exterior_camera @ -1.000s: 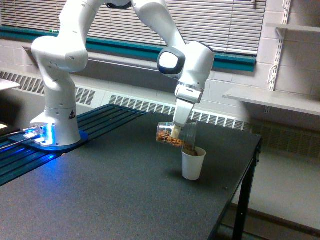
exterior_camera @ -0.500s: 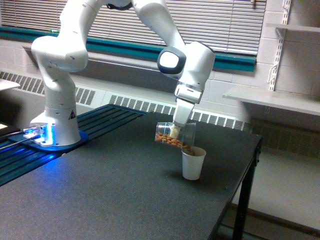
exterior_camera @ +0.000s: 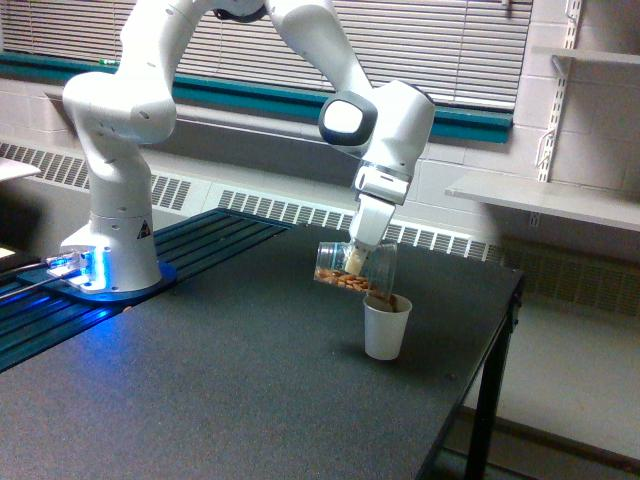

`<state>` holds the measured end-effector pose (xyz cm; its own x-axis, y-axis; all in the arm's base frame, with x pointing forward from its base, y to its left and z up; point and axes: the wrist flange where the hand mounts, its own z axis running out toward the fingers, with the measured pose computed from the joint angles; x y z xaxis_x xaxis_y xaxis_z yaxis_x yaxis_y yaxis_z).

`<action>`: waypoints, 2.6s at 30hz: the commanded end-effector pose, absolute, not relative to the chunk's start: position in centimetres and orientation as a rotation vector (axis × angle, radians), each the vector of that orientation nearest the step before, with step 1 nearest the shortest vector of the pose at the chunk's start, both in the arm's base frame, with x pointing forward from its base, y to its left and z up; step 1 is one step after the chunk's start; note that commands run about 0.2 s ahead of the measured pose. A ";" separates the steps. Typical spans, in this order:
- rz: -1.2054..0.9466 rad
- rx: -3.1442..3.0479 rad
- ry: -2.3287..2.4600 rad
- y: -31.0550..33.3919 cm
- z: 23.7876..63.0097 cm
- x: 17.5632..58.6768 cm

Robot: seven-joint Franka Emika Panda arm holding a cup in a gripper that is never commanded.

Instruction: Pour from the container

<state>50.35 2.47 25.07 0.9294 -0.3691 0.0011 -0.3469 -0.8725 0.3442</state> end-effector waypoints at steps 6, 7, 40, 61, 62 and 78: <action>-0.123 2.726 -0.469 2.2 25.2 50.5; -0.126 2.725 -0.464 2.1 25.2 50.5; -0.157 2.716 -0.425 1.9 25.6 50.5; -0.138 2.718 -0.439 2.3 25.9 50.2; -0.136 2.717 -0.439 2.3 26.0 50.1; -0.056 2.709 -0.515 1.4 28.2 49.5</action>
